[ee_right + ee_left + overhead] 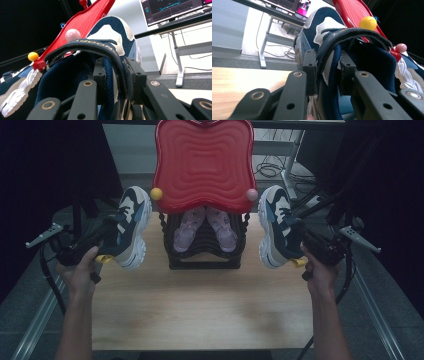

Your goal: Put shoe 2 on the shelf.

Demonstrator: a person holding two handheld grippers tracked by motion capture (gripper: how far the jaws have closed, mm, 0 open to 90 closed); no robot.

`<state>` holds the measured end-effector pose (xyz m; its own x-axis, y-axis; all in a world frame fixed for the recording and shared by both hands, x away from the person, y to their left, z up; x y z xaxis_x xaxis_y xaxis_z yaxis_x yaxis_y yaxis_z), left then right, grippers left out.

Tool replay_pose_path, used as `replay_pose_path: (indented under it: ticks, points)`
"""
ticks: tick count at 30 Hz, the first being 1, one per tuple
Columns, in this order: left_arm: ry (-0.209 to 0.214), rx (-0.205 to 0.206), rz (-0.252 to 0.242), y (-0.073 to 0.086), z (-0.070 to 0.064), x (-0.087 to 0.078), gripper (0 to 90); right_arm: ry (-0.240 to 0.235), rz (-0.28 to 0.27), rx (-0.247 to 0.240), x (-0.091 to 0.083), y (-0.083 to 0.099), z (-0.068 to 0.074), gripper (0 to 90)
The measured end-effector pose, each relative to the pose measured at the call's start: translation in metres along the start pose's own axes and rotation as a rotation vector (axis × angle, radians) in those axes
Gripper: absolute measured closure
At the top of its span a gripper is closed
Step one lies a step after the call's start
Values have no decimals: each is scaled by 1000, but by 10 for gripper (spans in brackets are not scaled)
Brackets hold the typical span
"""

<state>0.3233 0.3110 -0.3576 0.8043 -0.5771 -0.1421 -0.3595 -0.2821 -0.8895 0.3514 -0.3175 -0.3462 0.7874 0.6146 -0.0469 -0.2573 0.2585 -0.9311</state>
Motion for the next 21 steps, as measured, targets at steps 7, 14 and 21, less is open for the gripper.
replay_pose_path:
  ticks: [7,14,21]
  points:
    - [0,-12,-17,-9,4,1,732,6,-6,-4,4,-9,1,728]
    - [9,-26,-33,-15,7,0,732,16,-16,-10,3,-20,4,728]
    - [7,-14,-46,-30,3,2,732,21,-23,-9,5,-29,4,729]
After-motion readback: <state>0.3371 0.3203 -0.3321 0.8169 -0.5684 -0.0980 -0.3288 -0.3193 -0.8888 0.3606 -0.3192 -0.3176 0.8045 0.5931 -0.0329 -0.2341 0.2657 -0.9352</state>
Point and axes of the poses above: each handheld gripper's, and its own axes: x roughly forward along the jaws, y roughly out of its underside, z roughly to its left, the point moved 1 cm from there along x, roughly forward along the jaws, and after that the axes turned 5 degrees about z, right-handed, at the moved point
